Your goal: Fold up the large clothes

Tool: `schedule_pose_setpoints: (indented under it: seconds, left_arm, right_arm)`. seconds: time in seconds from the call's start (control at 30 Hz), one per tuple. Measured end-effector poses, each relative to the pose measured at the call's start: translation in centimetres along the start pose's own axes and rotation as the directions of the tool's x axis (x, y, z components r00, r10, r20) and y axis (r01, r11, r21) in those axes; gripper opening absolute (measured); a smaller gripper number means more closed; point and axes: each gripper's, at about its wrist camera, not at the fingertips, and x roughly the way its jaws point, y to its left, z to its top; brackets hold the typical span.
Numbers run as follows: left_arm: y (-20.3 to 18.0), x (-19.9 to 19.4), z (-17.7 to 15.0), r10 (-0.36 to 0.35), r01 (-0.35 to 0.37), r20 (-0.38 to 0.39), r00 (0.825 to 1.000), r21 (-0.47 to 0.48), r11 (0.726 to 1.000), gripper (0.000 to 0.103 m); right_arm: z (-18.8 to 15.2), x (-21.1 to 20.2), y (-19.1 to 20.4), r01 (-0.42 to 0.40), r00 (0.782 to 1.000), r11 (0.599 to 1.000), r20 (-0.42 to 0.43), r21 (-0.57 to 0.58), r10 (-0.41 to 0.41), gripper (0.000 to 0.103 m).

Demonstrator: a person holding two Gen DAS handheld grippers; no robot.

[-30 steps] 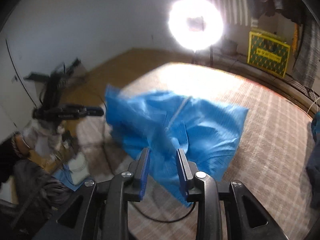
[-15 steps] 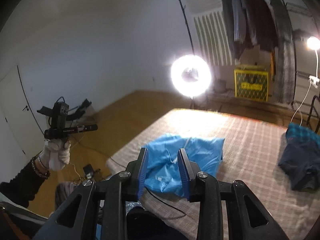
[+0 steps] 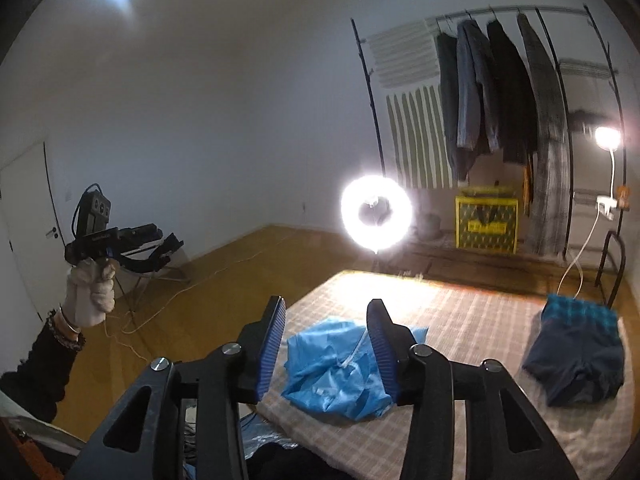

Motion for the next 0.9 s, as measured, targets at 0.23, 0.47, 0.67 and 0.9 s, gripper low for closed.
schedule_pose_setpoints:
  seconds: [0.23,0.47,0.67,0.9]
  left_arm:
    - [5.3,9.0,-7.0,-0.041,0.012,-0.162,0.986,-0.177,0.984,0.048]
    - [10.8,19.3,-16.6,-0.037,-0.088,-0.369,0.929,-0.315,0.945,0.051]
    - [12.5,25.5,-23.1,-0.018,-0.193,-0.541,0.841,-0.330,0.924,0.051]
    - [13.8,28.7,-24.8,-0.005,-0.249,-0.574,0.819,-0.363,0.898,0.051]
  right_arm:
    - [-4.4,5.8,-3.2,0.005,0.995,0.993,-0.098,0.115,0.007,0.046]
    - [-9.2,13.4,-7.4,0.026,0.974,0.976,-0.226,0.215,0.024,0.054]
    - [-12.7,20.2,-11.1,0.089,0.940,0.961,-0.342,0.263,0.007,0.056]
    - [-17.0,26.5,-16.9,0.161,0.918,0.887,-0.395,0.433,0.026,0.056]
